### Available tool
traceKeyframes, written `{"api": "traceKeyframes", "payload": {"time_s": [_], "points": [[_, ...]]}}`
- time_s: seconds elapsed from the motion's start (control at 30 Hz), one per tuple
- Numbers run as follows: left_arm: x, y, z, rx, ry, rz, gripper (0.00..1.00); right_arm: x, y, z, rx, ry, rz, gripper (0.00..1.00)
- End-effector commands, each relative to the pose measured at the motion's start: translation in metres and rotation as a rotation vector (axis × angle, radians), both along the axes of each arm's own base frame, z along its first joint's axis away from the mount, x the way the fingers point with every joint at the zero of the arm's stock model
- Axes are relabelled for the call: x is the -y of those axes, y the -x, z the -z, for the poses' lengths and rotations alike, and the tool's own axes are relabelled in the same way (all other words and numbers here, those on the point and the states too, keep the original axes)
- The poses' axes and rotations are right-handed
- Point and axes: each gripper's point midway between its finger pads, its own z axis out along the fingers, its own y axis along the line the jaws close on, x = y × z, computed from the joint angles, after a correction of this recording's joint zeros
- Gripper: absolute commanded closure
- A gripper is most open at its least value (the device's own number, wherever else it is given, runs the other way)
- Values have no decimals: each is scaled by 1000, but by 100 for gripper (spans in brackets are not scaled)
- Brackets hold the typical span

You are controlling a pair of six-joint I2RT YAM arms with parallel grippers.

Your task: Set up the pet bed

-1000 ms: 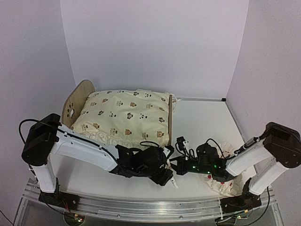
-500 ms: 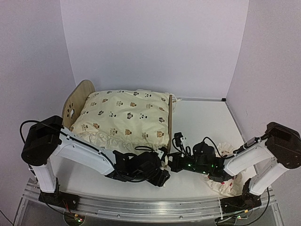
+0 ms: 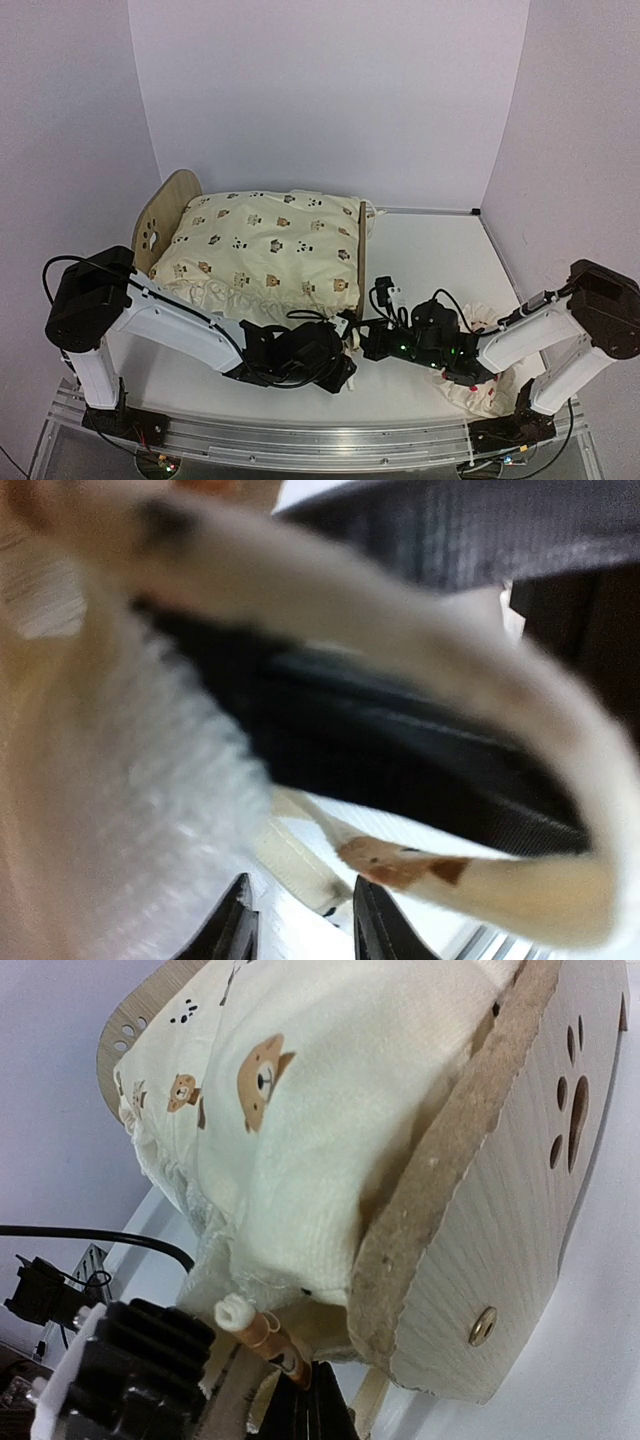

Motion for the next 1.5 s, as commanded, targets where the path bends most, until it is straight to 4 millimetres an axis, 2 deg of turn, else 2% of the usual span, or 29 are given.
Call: {"api": "traceKeyframes", "payload": {"time_s": [0.0,0.1,0.2,0.3,0.43,0.5,0.63,0.8,1.0,1.1,1.3,1.4,1.47], "points": [[11,-3,-7,12,42,-1,77,3,-1,-18,26,-47,26,100],[16,-6,-4,27,56,8,85,4,-1,-19,25,-52,27,100],[19,-10,-1,26,60,4,99,4,-1,-20,25,-55,28,100],[14,-10,-2,27,51,-4,100,12,-5,-20,39,-36,63,100],[-12,-12,-3,31,23,-38,100,29,-12,-21,72,40,137,100],[-24,-13,-2,19,12,-53,100,40,-16,-28,105,76,177,100],[-43,-12,11,-1,-26,-67,100,52,-23,-56,206,126,218,100],[-56,-13,29,-21,-65,-87,100,50,-36,-111,358,154,241,100],[-69,-12,71,-41,-165,-92,100,40,-63,-186,473,156,266,100],[-72,-8,87,-73,-187,-86,100,43,-86,-211,496,162,305,100],[-85,3,103,-139,-214,-93,100,52,-125,-226,485,186,361,100],[-91,8,106,-164,-231,-94,100,55,-134,-228,488,203,377,100],[-93,9,105,-168,-244,-91,100,54,-136,-222,476,235,363,100]]}}
